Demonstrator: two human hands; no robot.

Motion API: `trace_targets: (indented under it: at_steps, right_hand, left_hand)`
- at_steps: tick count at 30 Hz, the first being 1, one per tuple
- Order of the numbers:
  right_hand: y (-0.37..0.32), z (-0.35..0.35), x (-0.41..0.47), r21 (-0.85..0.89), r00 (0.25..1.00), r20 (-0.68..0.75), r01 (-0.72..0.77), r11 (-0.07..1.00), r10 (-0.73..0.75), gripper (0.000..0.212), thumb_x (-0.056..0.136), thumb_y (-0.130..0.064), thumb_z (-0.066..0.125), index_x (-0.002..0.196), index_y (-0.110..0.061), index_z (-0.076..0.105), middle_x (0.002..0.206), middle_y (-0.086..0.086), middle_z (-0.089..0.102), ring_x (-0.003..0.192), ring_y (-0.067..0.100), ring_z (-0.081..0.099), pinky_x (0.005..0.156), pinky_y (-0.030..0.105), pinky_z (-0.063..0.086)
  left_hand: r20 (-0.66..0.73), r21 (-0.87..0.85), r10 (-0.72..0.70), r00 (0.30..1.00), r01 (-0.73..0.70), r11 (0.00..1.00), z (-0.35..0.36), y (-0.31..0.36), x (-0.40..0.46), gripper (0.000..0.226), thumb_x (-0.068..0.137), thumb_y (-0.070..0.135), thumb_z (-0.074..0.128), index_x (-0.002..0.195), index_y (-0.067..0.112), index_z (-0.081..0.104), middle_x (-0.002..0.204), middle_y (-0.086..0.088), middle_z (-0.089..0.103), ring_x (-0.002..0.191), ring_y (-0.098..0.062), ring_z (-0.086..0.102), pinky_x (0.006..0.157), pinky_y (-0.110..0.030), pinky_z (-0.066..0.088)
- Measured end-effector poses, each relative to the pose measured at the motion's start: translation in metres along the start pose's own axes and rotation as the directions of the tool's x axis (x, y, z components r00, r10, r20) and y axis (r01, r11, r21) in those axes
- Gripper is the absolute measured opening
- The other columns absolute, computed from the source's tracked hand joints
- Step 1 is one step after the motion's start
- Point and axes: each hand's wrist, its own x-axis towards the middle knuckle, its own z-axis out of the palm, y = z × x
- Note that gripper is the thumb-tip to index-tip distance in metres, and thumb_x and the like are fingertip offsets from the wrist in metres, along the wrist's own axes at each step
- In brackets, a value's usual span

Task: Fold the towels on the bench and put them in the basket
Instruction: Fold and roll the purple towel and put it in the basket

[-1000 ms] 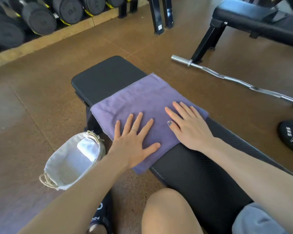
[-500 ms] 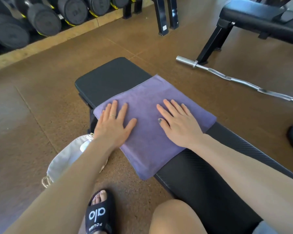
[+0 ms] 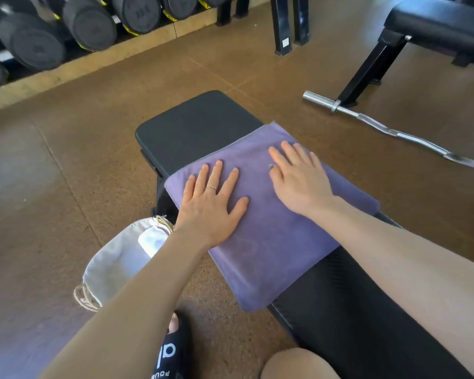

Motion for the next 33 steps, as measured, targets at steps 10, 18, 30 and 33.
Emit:
trace_targets:
  at_steps: [10,18,30,33]
  right_hand:
    - [-0.034,-0.004,0.056,-0.016,0.954,0.073,0.292,0.956,-0.290,0.052,0.108,-0.042,0.023,0.159,-0.029,0.024,0.165,0.007,0.022,0.152,0.028,0.020,0.122,0.046,0.020]
    - [-0.001,-0.023,0.089,0.305,0.987,-0.010,-0.149,0.941,0.160,0.044,0.097,-0.019,0.045,0.140,-0.013,0.050,0.137,0.014,0.052,0.122,0.037,0.052,0.098,0.043,0.046]
    - [0.007,-0.031,0.113,0.646,0.923,0.061,-0.327,0.690,0.380,0.031,0.092,-0.013,0.058,0.123,-0.014,0.062,0.120,0.005,0.062,0.114,0.024,0.058,0.082,0.026,0.043]
    - [0.012,-0.033,0.121,0.646,0.922,0.100,-0.346,0.680,0.375,0.013,0.090,-0.012,0.058,0.080,-0.019,0.060,0.082,0.002,0.057,0.089,0.029,0.055,0.063,0.026,0.040]
  left_hand:
    - [0.039,-0.006,-0.026,0.999,0.027,1.000,-0.005,0.006,-0.002,0.083,0.082,0.071,-0.004,0.159,0.042,0.002,0.169,-0.005,-0.005,0.155,-0.027,-0.005,0.125,-0.048,-0.002]
    - [-0.018,-0.171,-0.084,0.996,0.079,0.982,-0.019,-0.009,0.015,0.075,0.094,0.065,0.044,0.157,0.030,0.023,0.165,-0.012,0.016,0.152,-0.028,0.014,0.124,-0.042,0.012]
    - [0.072,-0.315,-0.052,0.996,0.072,0.946,-0.052,0.001,0.122,0.040,0.095,0.035,0.057,0.131,0.018,0.053,0.123,-0.005,0.054,0.108,-0.025,0.055,0.088,-0.041,0.052]
    - [0.064,-0.334,-0.042,0.997,0.061,0.941,-0.047,0.006,0.141,0.034,0.093,0.031,0.061,0.124,0.018,0.056,0.119,-0.004,0.053,0.100,-0.024,0.057,0.086,-0.042,0.054]
